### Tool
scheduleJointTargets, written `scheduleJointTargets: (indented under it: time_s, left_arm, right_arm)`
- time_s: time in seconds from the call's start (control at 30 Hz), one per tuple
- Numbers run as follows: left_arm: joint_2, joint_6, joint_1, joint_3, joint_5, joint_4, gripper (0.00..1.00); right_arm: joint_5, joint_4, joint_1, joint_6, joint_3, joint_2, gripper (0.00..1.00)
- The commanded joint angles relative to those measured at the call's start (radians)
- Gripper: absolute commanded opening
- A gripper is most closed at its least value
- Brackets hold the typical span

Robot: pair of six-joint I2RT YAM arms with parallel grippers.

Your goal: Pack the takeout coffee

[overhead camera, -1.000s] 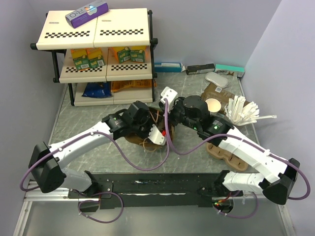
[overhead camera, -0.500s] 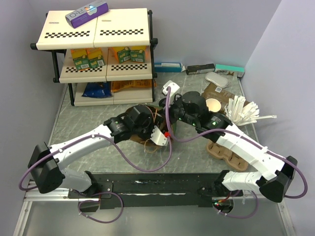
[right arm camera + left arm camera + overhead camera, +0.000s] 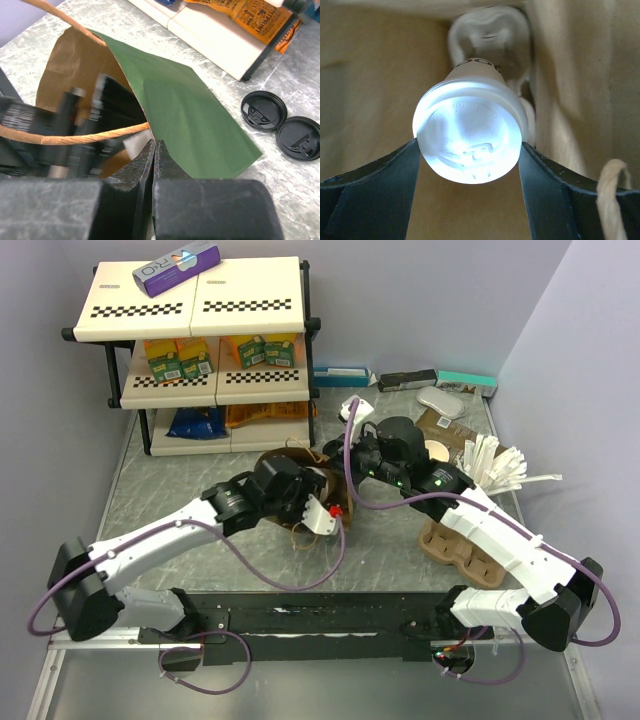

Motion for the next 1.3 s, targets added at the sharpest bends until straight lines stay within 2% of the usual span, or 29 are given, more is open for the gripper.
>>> scheduleJointTargets:
  time_s: [0.0, 0.37, 0.53, 0.63, 1.03, 1.27]
  left_arm:
    - [0.084, -0.009, -0.005, 0.08, -0.016, 0.014, 0.01]
    - [0.105, 0.005, -0.008, 0.066, 0.003, 0.086, 0.01]
    - [0.066, 0.02, -0.008, 0.025, 0.05, 0.134, 0.01]
    - [0.06, 0.039, -0.008, 0.003, 0.05, 0.14, 0.01]
    - [0.114, 0.068, -0.006, 0.037, 0.091, 0.129, 0.01]
    - [0.177, 0.082, -0.008, 0.058, 0.066, 0.15, 0.01]
  right_arm:
    - [-0.029, 0.037, 0.016, 0.022, 0.036, -0.024, 0.0]
    - [-0.092, 0.044, 0.011, 0.103, 0.034, -0.021, 0.0]
    - [-0.198, 0.06, -0.067, 0.192, 0.036, 0.005, 0.0]
    - [-0.207, 0.064, -0.122, 0.247, 0.045, 0.021, 0.0]
    - [-0.229, 0.061, -0.136, 0.247, 0.051, 0.036, 0.0]
    - [-0.249, 0.066, -0.134, 0.252, 0.053, 0.036, 0.0]
